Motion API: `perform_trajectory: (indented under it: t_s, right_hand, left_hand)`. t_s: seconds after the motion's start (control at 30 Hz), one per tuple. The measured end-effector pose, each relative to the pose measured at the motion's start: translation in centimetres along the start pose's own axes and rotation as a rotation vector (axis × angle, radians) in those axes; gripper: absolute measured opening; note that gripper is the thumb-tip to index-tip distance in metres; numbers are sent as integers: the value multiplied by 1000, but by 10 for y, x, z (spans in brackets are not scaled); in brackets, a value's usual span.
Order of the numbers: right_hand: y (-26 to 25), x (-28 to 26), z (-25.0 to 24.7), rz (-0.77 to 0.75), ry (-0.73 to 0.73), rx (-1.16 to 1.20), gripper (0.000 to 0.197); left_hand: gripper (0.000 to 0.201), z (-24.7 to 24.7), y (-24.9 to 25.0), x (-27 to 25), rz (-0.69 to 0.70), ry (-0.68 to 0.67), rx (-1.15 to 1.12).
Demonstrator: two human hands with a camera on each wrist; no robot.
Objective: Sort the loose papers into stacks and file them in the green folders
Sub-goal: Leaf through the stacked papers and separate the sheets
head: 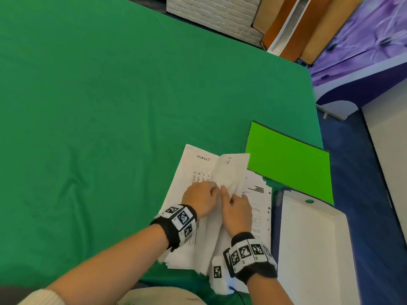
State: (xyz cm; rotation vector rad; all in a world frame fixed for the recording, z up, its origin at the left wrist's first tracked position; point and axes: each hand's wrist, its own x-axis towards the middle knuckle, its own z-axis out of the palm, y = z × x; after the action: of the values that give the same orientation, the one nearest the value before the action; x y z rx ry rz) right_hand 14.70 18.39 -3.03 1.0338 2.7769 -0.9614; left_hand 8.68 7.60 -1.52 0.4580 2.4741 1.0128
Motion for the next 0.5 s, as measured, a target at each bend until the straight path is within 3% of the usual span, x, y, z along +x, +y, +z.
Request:
perform_trajectory:
  t_s: [0.1,0.23,0.3,0.4,0.5]
  right_hand:
    - [1,2,-1,-15,-4,-62,55]
    - [6,2,-8,-25,31,-129,37]
    - [9,2,-9,-5,42,-97,35]
    - [13,4,-10,3,34,-70,35]
    - [13,5,-10,2,29,-73,34]
  left_hand:
    - [28,5,-4,2,-32,-77,-263]
    - [22,-4,-24,6,-364,118,-2]
    - [27,-7,-33,5,-514,95,57]
    - [30,-4,-35,5,-550,28,33]
    - [40,0,-32,5,-593,86,41]
